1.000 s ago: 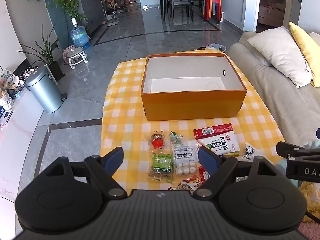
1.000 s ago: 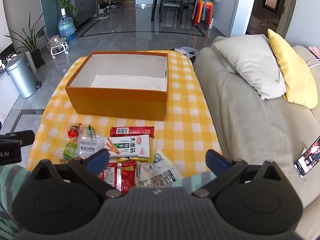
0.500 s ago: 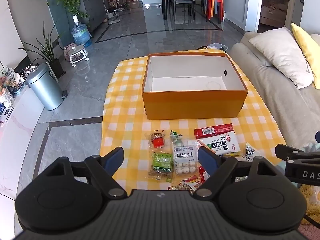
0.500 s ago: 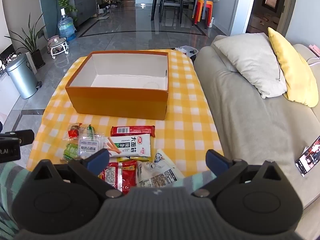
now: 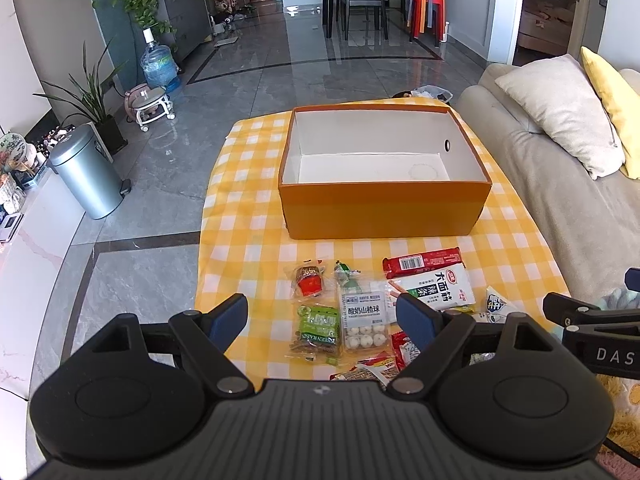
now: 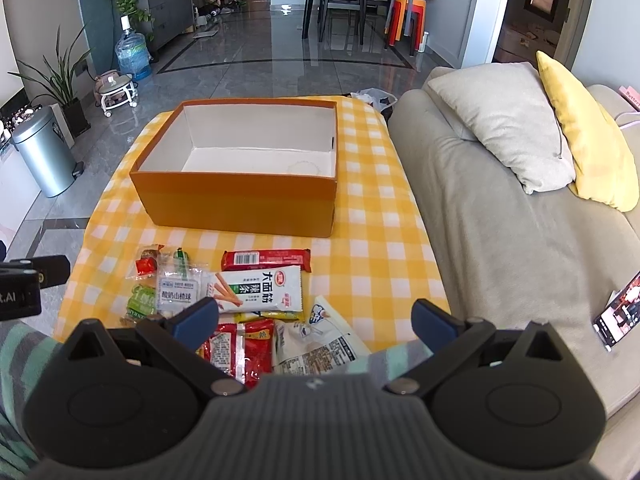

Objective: Organize snacks

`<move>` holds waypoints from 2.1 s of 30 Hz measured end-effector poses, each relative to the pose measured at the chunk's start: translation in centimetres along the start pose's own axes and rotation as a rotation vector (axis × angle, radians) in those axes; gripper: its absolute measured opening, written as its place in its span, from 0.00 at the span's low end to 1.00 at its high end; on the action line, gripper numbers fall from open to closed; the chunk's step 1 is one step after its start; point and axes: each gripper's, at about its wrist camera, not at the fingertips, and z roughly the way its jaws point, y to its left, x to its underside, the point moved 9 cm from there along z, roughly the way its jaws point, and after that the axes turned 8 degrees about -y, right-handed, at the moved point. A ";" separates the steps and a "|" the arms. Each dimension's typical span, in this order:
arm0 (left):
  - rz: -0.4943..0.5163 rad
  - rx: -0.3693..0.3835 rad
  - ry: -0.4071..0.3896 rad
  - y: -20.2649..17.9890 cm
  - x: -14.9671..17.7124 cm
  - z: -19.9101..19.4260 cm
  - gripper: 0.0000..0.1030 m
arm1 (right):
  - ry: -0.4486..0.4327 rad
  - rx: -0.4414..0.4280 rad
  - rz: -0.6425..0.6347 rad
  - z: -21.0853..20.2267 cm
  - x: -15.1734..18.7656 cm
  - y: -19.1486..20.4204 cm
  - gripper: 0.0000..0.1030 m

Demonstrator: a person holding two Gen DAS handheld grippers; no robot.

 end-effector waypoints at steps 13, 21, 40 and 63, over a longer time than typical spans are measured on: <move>-0.005 0.000 -0.002 -0.1 -0.3 0.0 0.95 | 0.000 -0.001 -0.010 0.1 -0.1 0.2 0.96; -0.005 0.003 -0.003 0.0 -0.3 0.0 0.95 | 0.001 -0.003 -0.019 0.0 -0.2 0.4 0.96; -0.005 0.017 0.000 -0.4 -0.8 0.0 0.95 | 0.008 -0.003 -0.012 0.2 -0.1 0.4 0.96; 0.040 0.086 0.062 -1.6 -0.4 0.7 0.94 | 0.037 -0.013 0.006 1.0 0.2 0.1 0.96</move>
